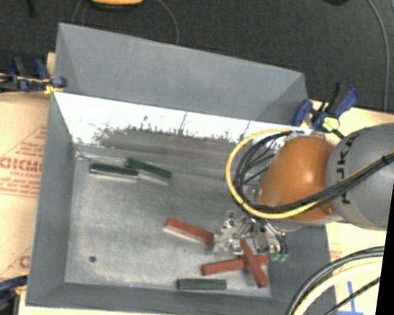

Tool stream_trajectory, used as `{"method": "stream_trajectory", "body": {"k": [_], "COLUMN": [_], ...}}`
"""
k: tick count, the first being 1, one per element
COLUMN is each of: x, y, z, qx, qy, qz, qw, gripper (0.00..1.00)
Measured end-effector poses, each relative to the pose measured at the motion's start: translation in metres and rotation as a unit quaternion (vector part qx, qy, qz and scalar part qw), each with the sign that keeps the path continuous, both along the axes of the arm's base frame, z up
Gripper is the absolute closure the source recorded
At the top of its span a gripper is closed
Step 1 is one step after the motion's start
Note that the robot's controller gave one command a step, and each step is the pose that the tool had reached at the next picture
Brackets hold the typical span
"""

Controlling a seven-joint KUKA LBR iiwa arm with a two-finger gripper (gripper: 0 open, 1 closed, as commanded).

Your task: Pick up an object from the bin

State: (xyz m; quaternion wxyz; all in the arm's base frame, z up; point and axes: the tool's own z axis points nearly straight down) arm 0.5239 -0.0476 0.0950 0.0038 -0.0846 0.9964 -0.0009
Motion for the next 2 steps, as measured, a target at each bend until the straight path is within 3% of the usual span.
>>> {"method": "stream_trajectory", "body": {"k": [1,2], "x": [0.0029,0.003], "y": [0.0033,0.0034], "z": [-0.0131,-0.0133], "qx": [-0.001,-0.001], "qy": [-0.0001,-0.0001], "qz": [0.011,0.011], "qw": [0.9999,0.9999], "gripper": [0.0,0.0]}}
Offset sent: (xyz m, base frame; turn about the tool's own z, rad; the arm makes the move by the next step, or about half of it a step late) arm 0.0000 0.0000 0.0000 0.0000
